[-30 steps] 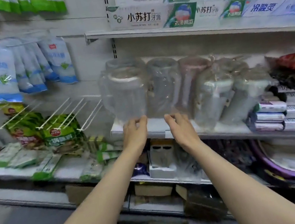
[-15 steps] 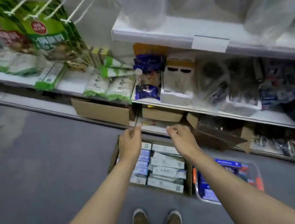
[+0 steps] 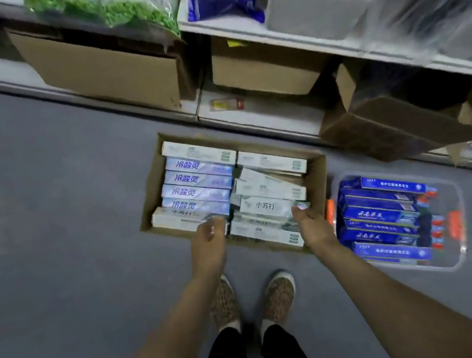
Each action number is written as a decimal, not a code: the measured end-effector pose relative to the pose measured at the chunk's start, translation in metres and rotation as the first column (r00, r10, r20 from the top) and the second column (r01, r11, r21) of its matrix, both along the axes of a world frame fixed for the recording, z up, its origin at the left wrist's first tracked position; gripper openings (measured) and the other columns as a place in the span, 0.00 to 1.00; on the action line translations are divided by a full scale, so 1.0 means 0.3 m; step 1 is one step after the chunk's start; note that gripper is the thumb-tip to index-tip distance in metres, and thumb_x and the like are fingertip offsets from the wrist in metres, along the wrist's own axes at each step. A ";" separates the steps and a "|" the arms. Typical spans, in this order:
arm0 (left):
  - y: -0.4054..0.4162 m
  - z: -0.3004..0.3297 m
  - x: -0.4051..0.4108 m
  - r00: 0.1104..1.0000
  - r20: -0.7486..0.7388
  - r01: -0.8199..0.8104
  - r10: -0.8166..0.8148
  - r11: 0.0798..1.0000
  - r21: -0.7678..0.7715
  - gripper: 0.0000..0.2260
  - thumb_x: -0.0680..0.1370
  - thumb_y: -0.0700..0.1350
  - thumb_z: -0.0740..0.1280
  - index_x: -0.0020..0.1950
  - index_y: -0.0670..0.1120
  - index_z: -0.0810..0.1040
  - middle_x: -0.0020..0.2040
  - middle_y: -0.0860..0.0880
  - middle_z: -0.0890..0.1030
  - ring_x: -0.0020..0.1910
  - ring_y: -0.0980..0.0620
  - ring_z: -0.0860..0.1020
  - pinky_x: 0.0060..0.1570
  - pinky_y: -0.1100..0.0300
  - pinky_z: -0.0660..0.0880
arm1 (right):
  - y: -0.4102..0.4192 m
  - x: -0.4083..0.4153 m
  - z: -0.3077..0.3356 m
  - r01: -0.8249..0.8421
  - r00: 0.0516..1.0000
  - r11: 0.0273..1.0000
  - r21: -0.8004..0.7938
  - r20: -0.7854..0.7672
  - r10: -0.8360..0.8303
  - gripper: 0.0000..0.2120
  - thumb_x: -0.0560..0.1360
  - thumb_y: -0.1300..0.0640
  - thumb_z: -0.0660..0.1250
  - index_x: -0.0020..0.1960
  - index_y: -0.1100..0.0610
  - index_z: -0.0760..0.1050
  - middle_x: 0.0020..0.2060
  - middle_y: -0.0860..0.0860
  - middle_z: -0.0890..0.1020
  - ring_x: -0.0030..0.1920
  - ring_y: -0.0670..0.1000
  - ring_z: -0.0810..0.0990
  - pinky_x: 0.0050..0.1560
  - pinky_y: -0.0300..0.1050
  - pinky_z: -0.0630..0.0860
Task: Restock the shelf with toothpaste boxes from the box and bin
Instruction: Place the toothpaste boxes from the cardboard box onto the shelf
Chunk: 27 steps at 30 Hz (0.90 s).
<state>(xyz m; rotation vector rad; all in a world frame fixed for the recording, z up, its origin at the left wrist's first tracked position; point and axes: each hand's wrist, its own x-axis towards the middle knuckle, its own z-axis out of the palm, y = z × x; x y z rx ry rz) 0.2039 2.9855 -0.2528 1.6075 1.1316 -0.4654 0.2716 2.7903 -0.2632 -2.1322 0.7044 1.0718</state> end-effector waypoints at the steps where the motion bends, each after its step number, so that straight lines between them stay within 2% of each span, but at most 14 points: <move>1: -0.002 -0.049 -0.006 1.000 -0.008 0.005 -0.005 1.000 -0.006 0.19 0.83 0.55 0.61 0.66 0.43 0.76 0.61 0.46 0.78 0.61 0.47 0.75 0.54 0.57 0.68 | -0.017 -0.013 -0.058 0.003 0.999 1.000 -0.015 -0.033 -0.003 0.22 0.85 0.47 0.54 0.71 0.59 0.72 0.71 0.62 0.73 0.70 0.61 0.71 0.59 0.43 0.65; 3: -0.009 -0.147 -0.008 1.000 -0.016 0.003 -0.003 1.000 -0.024 0.17 0.84 0.55 0.60 0.63 0.44 0.76 0.58 0.47 0.78 0.59 0.48 0.75 0.54 0.57 0.67 | -0.040 -0.042 -0.164 0.035 0.996 0.998 -0.050 -0.079 -0.039 0.22 0.85 0.47 0.54 0.73 0.58 0.71 0.72 0.61 0.72 0.71 0.61 0.70 0.59 0.43 0.65; 5: -0.018 -0.238 0.000 0.999 -0.038 0.013 -0.014 0.999 -0.036 0.17 0.84 0.55 0.60 0.63 0.45 0.76 0.57 0.49 0.76 0.58 0.50 0.73 0.55 0.58 0.66 | -0.049 -0.066 -0.260 0.103 0.990 0.993 -0.066 -0.091 -0.108 0.23 0.85 0.45 0.55 0.71 0.59 0.71 0.71 0.61 0.73 0.70 0.62 0.71 0.65 0.47 0.65; 8: -0.027 -0.364 0.020 0.999 -0.038 0.023 -0.025 0.999 -0.048 0.15 0.84 0.56 0.59 0.64 0.49 0.74 0.59 0.52 0.74 0.58 0.53 0.71 0.57 0.57 0.66 | -0.060 -0.095 -0.397 0.241 0.967 0.969 -0.052 -0.068 -0.245 0.23 0.82 0.43 0.60 0.70 0.57 0.71 0.68 0.59 0.75 0.68 0.61 0.72 0.69 0.51 0.66; 10: -0.023 -0.437 0.031 1.000 -0.018 0.007 -0.008 1.000 -0.025 0.18 0.83 0.57 0.60 0.68 0.48 0.73 0.61 0.51 0.74 0.58 0.54 0.71 0.57 0.57 0.67 | -0.072 -0.103 -0.481 0.299 0.950 0.952 -0.060 -0.070 -0.303 0.27 0.80 0.41 0.61 0.74 0.54 0.67 0.70 0.58 0.74 0.70 0.61 0.71 0.72 0.56 0.66; 13: -0.011 -0.523 0.044 1.000 -0.012 -0.022 0.022 1.000 0.007 0.19 0.83 0.56 0.60 0.69 0.46 0.73 0.62 0.50 0.75 0.56 0.54 0.72 0.55 0.58 0.67 | -0.083 -0.098 -0.568 0.341 0.935 0.937 -0.080 -0.073 -0.347 0.29 0.81 0.42 0.60 0.78 0.54 0.62 0.73 0.58 0.70 0.71 0.61 0.69 0.71 0.52 0.66; 15: -0.005 -0.563 0.045 1.000 -0.016 -0.018 0.018 1.000 0.001 0.18 0.83 0.55 0.61 0.68 0.46 0.73 0.60 0.50 0.75 0.54 0.55 0.73 0.54 0.58 0.67 | -0.089 -0.091 -0.622 0.399 0.911 0.914 -0.072 -0.087 -0.404 0.29 0.82 0.43 0.60 0.79 0.55 0.61 0.72 0.58 0.71 0.70 0.61 0.71 0.64 0.48 0.66; 16: -0.002 -0.582 0.042 1.000 -0.014 -0.015 0.015 1.000 0.000 0.18 0.83 0.55 0.61 0.68 0.46 0.73 0.59 0.50 0.75 0.53 0.55 0.73 0.54 0.58 0.67 | -0.088 -0.089 -0.645 0.429 0.896 0.900 -0.071 -0.090 -0.434 0.29 0.82 0.43 0.60 0.79 0.55 0.61 0.72 0.58 0.72 0.69 0.62 0.72 0.63 0.48 0.67; 19: 0.004 -0.609 0.035 1.000 -0.013 -0.014 0.014 1.000 0.018 0.19 0.83 0.55 0.61 0.69 0.44 0.74 0.52 0.53 0.75 0.46 0.62 0.73 0.53 0.58 0.67 | -0.079 -0.078 -0.672 0.470 0.876 0.874 -0.124 -0.059 -0.480 0.34 0.78 0.39 0.62 0.78 0.57 0.62 0.71 0.61 0.71 0.68 0.64 0.72 0.68 0.54 0.69; 20: 0.006 -0.617 0.032 1.000 -0.015 -0.009 0.009 1.000 0.026 0.19 0.83 0.55 0.61 0.68 0.44 0.74 0.51 0.54 0.75 0.45 0.63 0.73 0.53 0.58 0.67 | -0.080 -0.078 -0.682 0.486 0.866 0.859 -0.161 -0.044 -0.498 0.37 0.75 0.37 0.64 0.76 0.58 0.65 0.69 0.62 0.73 0.65 0.64 0.75 0.67 0.57 0.72; 22: 0.007 -0.622 0.027 1.000 -0.023 -0.003 0.004 1.000 0.030 0.20 0.83 0.56 0.60 0.68 0.44 0.75 0.54 0.51 0.77 0.51 0.56 0.75 0.55 0.57 0.68 | -0.076 -0.079 -0.691 0.529 0.839 0.827 -0.189 -0.030 -0.544 0.36 0.71 0.36 0.67 0.68 0.61 0.74 0.60 0.62 0.79 0.56 0.63 0.81 0.59 0.59 0.78; 24: 0.005 -0.633 0.017 1.000 -0.021 -0.014 0.015 1.000 0.027 0.20 0.83 0.56 0.61 0.66 0.44 0.76 0.59 0.48 0.78 0.58 0.51 0.76 0.56 0.56 0.69 | -0.070 -0.083 -0.682 0.531 0.835 0.828 -0.181 -0.053 -0.547 0.27 0.72 0.41 0.69 0.59 0.63 0.79 0.52 0.60 0.83 0.50 0.61 0.83 0.54 0.57 0.81; 27: -0.001 -0.630 0.015 0.998 -0.017 -0.060 0.060 0.998 0.015 0.20 0.83 0.55 0.61 0.66 0.43 0.76 0.59 0.47 0.79 0.59 0.50 0.76 0.56 0.57 0.69 | -0.067 -0.096 -0.668 0.576 0.800 0.800 -0.167 -0.084 -0.594 0.19 0.69 0.47 0.75 0.51 0.62 0.81 0.43 0.58 0.85 0.44 0.60 0.84 0.52 0.58 0.83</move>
